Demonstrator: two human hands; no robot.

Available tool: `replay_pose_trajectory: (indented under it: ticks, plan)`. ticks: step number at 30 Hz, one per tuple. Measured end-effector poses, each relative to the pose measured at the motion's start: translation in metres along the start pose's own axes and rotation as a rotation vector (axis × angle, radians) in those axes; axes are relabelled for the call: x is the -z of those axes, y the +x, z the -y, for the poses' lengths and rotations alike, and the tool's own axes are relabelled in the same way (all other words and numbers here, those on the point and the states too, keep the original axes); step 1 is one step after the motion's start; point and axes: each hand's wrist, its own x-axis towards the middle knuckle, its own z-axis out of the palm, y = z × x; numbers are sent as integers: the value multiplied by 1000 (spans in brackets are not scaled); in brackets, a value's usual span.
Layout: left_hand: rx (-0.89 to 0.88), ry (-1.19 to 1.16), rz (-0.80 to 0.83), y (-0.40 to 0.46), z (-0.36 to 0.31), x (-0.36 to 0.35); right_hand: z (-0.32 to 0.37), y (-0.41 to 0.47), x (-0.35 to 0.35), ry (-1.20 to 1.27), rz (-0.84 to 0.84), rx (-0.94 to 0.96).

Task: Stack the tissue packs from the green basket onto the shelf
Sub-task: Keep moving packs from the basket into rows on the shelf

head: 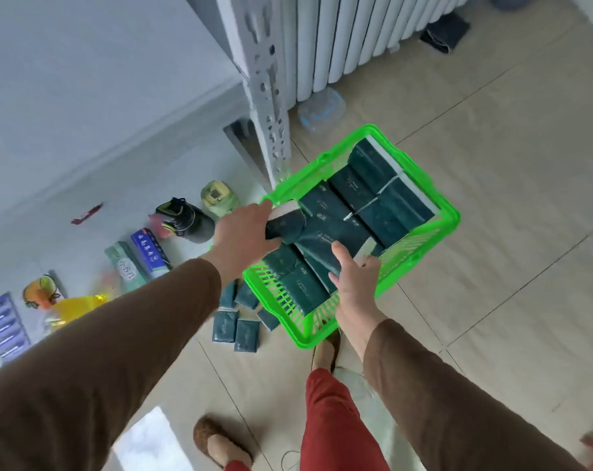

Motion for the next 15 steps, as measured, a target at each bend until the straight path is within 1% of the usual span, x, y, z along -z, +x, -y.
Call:
replay_pose_trajectory:
  ticks: [2,4,7,12,15]
  plan:
    - [125,-167,-86,-51,23,36,10,-54,-10,-21,98,138]
    - [215,-261,-176,-111,53,72,13,-115,-25,-25,210,256]
    - [325,-381,-260,-205,107,123,2,-207,-51,-29,357,391]
    - [470,-541,-464,-355,210,187,-37,-346,-118,-54,616,460]
    - [552,-564,-556,-424,271,215,-59,-412,-164,-120,763,492]
